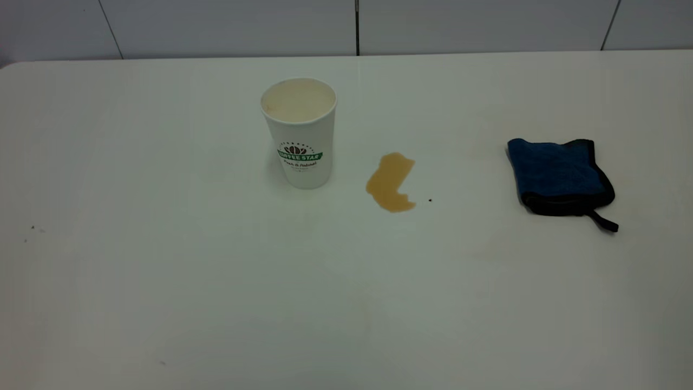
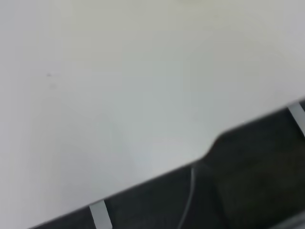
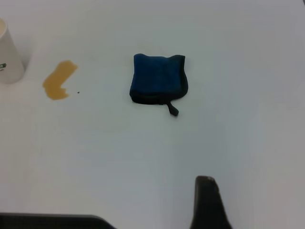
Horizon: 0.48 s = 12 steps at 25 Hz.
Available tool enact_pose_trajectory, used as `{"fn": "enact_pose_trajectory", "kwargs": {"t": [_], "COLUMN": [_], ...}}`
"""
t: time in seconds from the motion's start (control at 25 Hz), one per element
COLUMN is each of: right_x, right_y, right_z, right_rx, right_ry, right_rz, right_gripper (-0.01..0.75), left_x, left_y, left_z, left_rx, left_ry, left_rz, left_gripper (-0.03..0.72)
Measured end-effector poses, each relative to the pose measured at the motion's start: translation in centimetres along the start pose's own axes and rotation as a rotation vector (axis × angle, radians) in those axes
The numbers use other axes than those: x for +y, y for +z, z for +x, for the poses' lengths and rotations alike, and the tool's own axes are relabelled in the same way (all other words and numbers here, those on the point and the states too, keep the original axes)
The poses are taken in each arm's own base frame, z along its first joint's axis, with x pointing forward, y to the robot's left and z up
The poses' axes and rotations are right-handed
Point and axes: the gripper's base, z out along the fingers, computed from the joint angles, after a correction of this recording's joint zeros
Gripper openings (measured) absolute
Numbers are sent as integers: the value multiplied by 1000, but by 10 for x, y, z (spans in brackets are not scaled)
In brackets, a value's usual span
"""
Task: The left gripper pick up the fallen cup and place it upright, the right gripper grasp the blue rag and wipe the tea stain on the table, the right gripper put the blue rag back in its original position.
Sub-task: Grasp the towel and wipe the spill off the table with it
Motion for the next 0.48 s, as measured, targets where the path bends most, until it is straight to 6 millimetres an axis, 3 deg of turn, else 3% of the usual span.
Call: {"fn": "enact_pose_trajectory", "kwargs": {"t": [0.28, 0.48], "right_x": [0, 0], "right_y": [0, 0], "right_z": [0, 0], "right_rx": [0, 0], "right_ry": [0, 0], "right_rz": [0, 0], "right_gripper": [533, 533], "left_x": [-5, -6], "left_y": [-6, -6], "left_z": [8, 8], "left_rx": [-57, -57], "left_ry": [-173, -214], "left_rz": [-196, -243], "left_gripper": [564, 564]}}
